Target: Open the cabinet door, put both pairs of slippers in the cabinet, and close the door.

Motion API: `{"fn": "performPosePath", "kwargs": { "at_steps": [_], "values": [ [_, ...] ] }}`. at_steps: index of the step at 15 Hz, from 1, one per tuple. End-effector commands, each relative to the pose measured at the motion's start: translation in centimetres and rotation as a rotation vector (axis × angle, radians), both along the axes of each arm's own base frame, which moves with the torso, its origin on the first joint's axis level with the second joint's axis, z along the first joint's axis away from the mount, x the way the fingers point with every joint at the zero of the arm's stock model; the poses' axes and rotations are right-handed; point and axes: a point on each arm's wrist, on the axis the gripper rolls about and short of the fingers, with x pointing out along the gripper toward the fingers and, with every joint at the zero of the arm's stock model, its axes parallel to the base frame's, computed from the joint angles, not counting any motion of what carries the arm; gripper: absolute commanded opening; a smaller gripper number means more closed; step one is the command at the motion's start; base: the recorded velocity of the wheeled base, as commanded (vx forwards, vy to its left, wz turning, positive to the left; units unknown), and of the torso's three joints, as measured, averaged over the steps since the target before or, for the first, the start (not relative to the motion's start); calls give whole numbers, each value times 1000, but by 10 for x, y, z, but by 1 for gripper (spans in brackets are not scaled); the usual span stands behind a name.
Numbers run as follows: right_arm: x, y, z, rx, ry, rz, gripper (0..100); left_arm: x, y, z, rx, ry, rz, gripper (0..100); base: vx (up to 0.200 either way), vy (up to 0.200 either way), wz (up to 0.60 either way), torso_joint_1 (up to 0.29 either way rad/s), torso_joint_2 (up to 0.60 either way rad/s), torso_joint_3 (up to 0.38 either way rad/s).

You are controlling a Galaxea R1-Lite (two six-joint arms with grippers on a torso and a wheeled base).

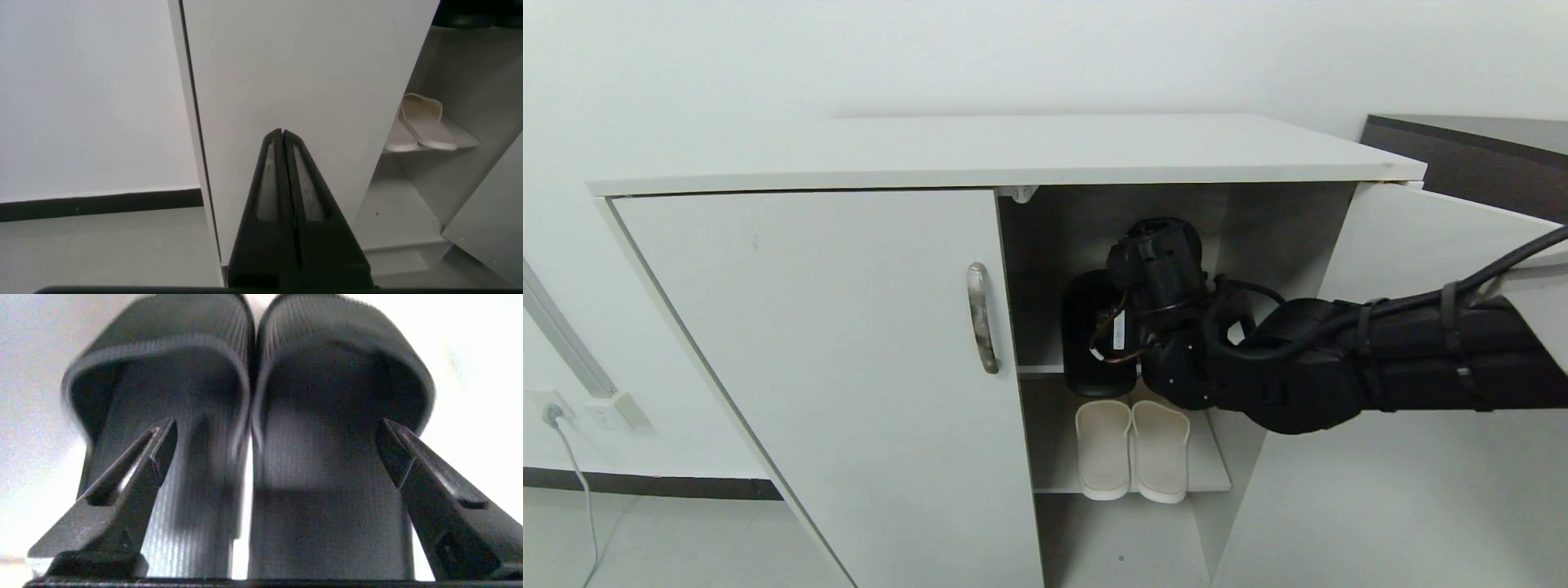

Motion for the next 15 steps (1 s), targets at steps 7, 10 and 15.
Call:
{"fn": "performPosePath", "kwargs": {
  "at_steps": [7,10,15],
  "values": [
    [-60,-17,-15,92,-75,164,0,0,0,0,1,1,-1,0,0,0,0,0,0,0],
    [-64,-17,-20,80,-96,207,0,0,0,0,1,1,0,0,0,0,0,0,0,0],
    [-68,-18,-30,49,-91,243,0,0,0,0,4,0,-1,0,0,0,0,0,0,0]
  ]
}}
